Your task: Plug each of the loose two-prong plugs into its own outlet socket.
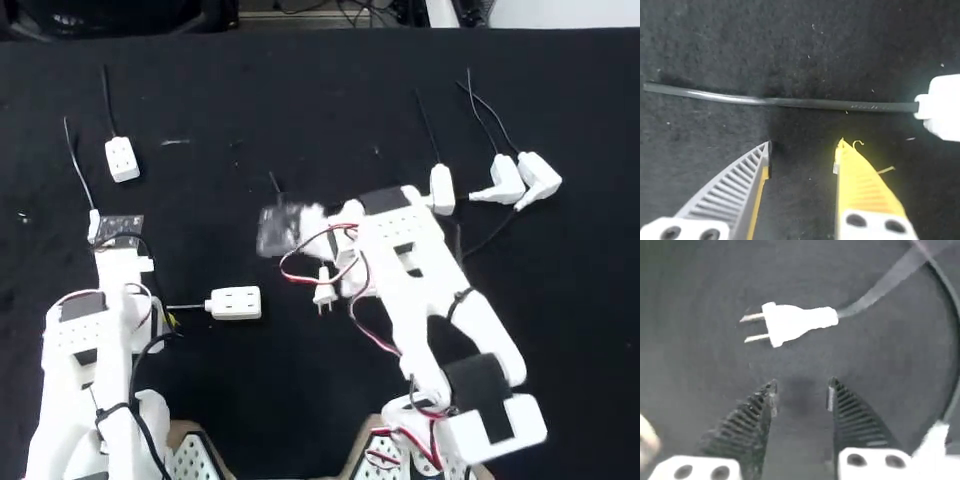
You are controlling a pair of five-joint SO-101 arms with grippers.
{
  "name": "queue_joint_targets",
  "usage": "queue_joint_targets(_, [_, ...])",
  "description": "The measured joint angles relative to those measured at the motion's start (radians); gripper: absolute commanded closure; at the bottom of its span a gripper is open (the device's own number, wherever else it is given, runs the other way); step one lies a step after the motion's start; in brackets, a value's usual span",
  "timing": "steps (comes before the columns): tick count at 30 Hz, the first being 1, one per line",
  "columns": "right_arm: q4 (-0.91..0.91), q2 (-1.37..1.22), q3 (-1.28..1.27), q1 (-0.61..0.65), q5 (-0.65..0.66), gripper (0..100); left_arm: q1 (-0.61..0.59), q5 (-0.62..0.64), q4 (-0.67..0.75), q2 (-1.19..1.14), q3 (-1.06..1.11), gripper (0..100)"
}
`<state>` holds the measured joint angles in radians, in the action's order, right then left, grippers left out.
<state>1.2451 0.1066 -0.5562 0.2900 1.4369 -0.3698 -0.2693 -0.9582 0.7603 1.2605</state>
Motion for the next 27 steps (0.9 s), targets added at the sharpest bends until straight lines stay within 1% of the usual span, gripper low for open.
queue_joint_targets(2, [0.0, 0.0, 0.006, 0.011, 0.15, 85.4, 0.002, 0.018, 0.006, 0.0, 0.011, 79])
queue_joint_targets(5, [-0.002, -0.002, 0.009, 0.043, 0.221, 85.4, 0.003, 0.028, 0.012, 0.002, 0.032, 79])
queue_joint_targets(12, [-0.087, -0.008, -0.005, 0.141, 0.279, 85.5, 0.006, 0.028, 0.012, 0.006, 0.034, 79])
queue_joint_targets(16, [-0.15, -0.008, -0.051, 0.204, 0.29, 85.5, 0.006, 0.028, 0.012, 0.006, 0.034, 79])
queue_joint_targets(20, [-0.164, -0.008, -0.078, 0.258, 0.29, 85.5, 0.006, 0.029, 0.012, 0.006, 0.034, 79])
queue_joint_targets(24, [-0.164, -0.008, -0.078, 0.262, 0.29, 85.5, 0.006, 0.029, 0.012, 0.006, 0.034, 79])
queue_joint_targets(27, [-0.157, 0.011, -0.063, 0.213, 0.29, 85.5, 0.006, 0.029, 0.012, 0.006, 0.034, 79])
